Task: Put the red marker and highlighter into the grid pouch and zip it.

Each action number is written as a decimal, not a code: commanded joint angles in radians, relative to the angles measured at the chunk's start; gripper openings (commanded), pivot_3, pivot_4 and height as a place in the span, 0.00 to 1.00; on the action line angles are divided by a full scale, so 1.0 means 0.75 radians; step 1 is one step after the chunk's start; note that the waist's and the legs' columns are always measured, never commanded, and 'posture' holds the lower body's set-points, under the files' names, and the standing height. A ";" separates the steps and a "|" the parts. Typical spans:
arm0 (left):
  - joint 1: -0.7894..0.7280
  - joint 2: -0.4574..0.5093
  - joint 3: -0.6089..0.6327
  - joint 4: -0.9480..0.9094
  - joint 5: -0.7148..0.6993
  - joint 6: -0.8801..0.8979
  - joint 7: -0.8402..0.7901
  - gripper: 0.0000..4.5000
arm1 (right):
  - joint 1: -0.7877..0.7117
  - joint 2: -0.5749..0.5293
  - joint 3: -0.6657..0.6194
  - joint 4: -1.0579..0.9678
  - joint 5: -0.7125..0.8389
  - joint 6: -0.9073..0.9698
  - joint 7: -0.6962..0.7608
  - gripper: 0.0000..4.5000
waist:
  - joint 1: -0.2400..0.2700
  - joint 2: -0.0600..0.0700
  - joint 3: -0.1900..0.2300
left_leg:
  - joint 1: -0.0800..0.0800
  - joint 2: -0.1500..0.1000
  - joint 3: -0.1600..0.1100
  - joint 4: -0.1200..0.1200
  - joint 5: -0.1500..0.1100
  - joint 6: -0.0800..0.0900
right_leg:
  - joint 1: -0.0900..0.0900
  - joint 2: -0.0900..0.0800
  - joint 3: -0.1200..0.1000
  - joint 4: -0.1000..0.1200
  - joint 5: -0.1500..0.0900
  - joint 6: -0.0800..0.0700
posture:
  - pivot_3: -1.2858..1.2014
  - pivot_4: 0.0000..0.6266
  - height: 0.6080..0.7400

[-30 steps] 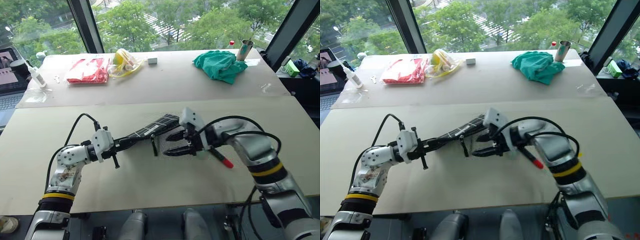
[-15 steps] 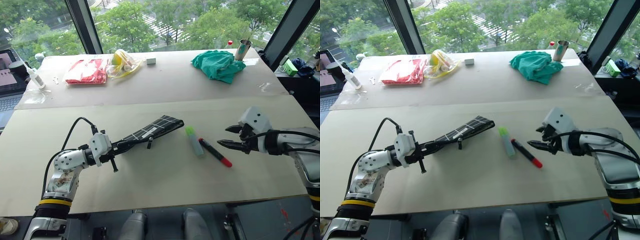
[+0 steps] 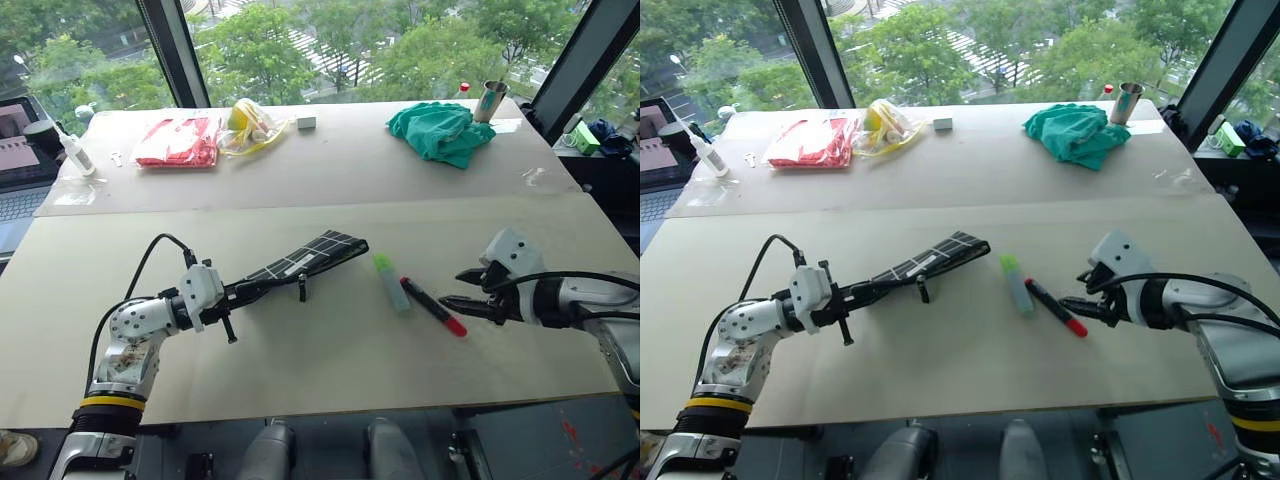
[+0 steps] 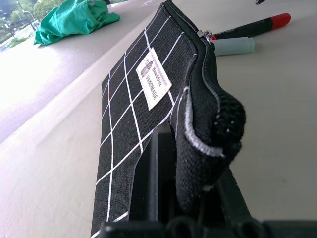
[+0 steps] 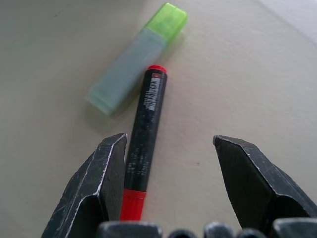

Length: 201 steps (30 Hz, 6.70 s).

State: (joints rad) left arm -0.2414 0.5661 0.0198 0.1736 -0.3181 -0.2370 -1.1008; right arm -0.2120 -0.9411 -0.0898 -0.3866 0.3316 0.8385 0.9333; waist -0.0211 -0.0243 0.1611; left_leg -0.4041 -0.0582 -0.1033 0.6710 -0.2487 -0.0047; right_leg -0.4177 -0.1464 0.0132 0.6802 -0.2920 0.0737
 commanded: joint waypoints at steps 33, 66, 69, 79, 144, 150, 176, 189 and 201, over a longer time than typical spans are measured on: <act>-0.037 -0.007 0.008 0.013 -0.003 -0.027 -0.009 0.00 | -0.237 -0.032 0.082 0.246 -0.095 -0.166 -0.089 0.11 | 0.012 0.003 0.002 | 0.022 0.000 -0.002 0.005 -0.006 0.010 | 0.036 0.001 -0.001 -0.021 0.002 0.004 | 0.52 0.24 1.00; -0.026 -0.036 -0.006 0.011 0.004 -0.036 -0.003 0.00 | -0.763 0.046 0.616 0.107 -0.625 -0.656 0.255 0.11 | 0.006 0.004 0.002 | 0.007 0.000 -0.002 0.003 -0.005 0.007 | 0.017 0.001 0.000 -0.018 0.003 0.004 | 0.52 0.24 1.00; -0.028 -0.037 -0.007 0.014 0.004 -0.037 -0.003 0.00 | -0.758 0.054 0.616 0.116 -0.650 -0.666 0.259 0.11 | 0.006 0.004 0.002 | 0.007 0.000 -0.002 0.003 -0.005 0.007 | 0.017 0.001 0.000 -0.018 0.003 0.004 | 0.52 0.24 1.00; -0.035 -0.044 -0.008 0.020 0.005 -0.040 -0.002 0.00 | -0.731 0.067 0.606 0.153 -0.719 -0.711 0.275 0.11 | 0.007 0.004 0.002 | 0.007 0.000 -0.002 0.004 -0.005 0.007 | 0.017 0.001 0.000 -0.018 0.003 0.004 | 0.52 0.24 1.00; -0.012 -0.037 -0.002 0.010 0.015 -0.044 0.012 0.00 | -0.524 0.598 0.150 -0.043 -0.135 0.818 -0.260 0.74 | 0.003 0.004 0.002 | 0.006 -0.001 -0.003 0.005 -0.005 0.007 | 0.013 0.001 0.001 -0.009 0.003 0.004 | 0.52 0.24 1.00; 0.001 -0.042 -0.002 -0.005 0.016 -0.046 0.029 0.00 | -0.534 0.587 0.208 -0.077 -0.174 0.919 -0.460 0.74 | 0.014 0.004 0.002 | 0.005 -0.004 -0.005 0.007 -0.004 0.006 | 0.014 -0.001 0.001 -0.010 0.003 0.004 | 0.52 0.24 1.00; 0.009 -0.072 -0.014 -0.002 0.022 -0.050 0.060 0.00 | -0.502 0.910 0.048 -0.019 -0.133 1.035 -0.884 0.74 | -0.002 0.004 0.002 | 0.006 -0.004 -0.005 0.005 -0.004 0.006 | 0.013 -0.001 0.001 -0.008 0.003 0.004 | 0.52 0.24 1.00; 0.018 -0.065 -0.005 -0.011 0.018 -0.044 0.063 0.00 | -0.483 0.877 0.174 -0.065 -0.093 1.035 -0.921 0.74 | -0.004 0.004 0.002 | 0.007 -0.004 -0.005 0.005 -0.004 0.006 | 0.013 -0.001 0.001 -0.007 0.003 0.004 | 0.52 0.24 1.00; 0.014 -0.061 -0.009 -0.006 0.018 -0.046 0.055 0.00 | -0.382 0.615 0.382 -0.104 -0.128 0.769 -0.866 0.23 | 0.000 0.004 0.001 | 0.008 -0.004 -0.005 0.005 -0.004 0.007 | 0.016 -0.001 0.001 -0.009 0.003 0.004 | 0.52 0.24 1.00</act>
State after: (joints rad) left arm -0.2277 0.5118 0.0033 0.1868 -0.2983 -0.2569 -1.0584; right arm -0.5032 -0.4217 0.1616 -0.4812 0.2510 1.4819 0.2577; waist -0.0209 -0.0213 0.1621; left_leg -0.3982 -0.0610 -0.1068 0.6748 -0.2521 0.0002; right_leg -0.4058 -0.1469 0.0137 0.6732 -0.2897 0.0770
